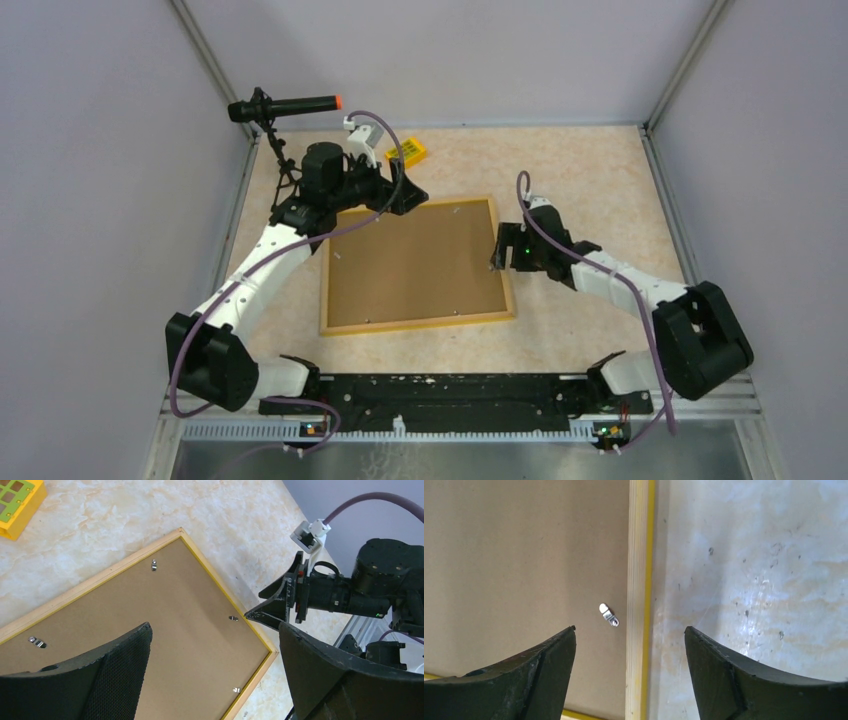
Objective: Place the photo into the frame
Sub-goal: Install the photo frame at the center of the board.
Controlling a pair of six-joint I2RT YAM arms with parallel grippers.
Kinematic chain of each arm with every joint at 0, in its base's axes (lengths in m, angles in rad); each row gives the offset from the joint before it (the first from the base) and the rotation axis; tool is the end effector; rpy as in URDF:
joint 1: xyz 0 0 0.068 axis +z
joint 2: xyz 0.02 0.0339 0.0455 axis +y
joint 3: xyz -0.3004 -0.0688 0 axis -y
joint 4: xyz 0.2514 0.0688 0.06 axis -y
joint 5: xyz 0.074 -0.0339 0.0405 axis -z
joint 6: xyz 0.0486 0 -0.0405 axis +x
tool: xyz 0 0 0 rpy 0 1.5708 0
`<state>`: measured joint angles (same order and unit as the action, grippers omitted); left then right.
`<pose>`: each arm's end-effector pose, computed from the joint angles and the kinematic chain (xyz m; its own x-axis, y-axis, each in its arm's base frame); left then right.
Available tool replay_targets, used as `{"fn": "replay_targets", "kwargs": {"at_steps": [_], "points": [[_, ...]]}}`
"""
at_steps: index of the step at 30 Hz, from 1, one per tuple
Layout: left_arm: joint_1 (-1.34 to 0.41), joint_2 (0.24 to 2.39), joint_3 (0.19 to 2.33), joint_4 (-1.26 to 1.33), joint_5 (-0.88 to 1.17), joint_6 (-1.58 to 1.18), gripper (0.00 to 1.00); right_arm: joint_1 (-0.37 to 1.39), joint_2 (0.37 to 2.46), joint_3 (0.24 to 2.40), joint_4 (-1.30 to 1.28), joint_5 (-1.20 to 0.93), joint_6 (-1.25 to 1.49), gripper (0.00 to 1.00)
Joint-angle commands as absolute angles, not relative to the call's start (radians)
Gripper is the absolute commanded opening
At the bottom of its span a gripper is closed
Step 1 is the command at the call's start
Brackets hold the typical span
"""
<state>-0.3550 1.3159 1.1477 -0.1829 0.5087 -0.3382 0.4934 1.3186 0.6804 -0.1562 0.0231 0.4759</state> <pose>0.2838 -0.1305 0.3812 -0.5472 -0.1062 -0.8302 0.5839 0.6622 -0.4696 0.2371 0.1262 0.2154 -0.7689 0.1065 -0.6304 -0.1203 0.9443 0.3064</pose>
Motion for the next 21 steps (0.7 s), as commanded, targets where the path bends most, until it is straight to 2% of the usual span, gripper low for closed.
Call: {"fn": "replay_targets", "kwargs": {"at_steps": [1,8,21], "points": [[-0.351,1.306,1.141,-0.145,0.513,-0.331,0.99,0.495,1.417,0.779,-0.192,0.053,0.388,0.74],[-0.351,1.311,1.142,-0.146,0.514,-0.332,0.99,0.526,1.52,0.845,-0.219,0.082,0.376,0.63],[-0.351,1.32,1.14,-0.145,0.519,-0.334,0.99,0.588,1.579,0.875,-0.247,0.169,0.388,0.64]]}}
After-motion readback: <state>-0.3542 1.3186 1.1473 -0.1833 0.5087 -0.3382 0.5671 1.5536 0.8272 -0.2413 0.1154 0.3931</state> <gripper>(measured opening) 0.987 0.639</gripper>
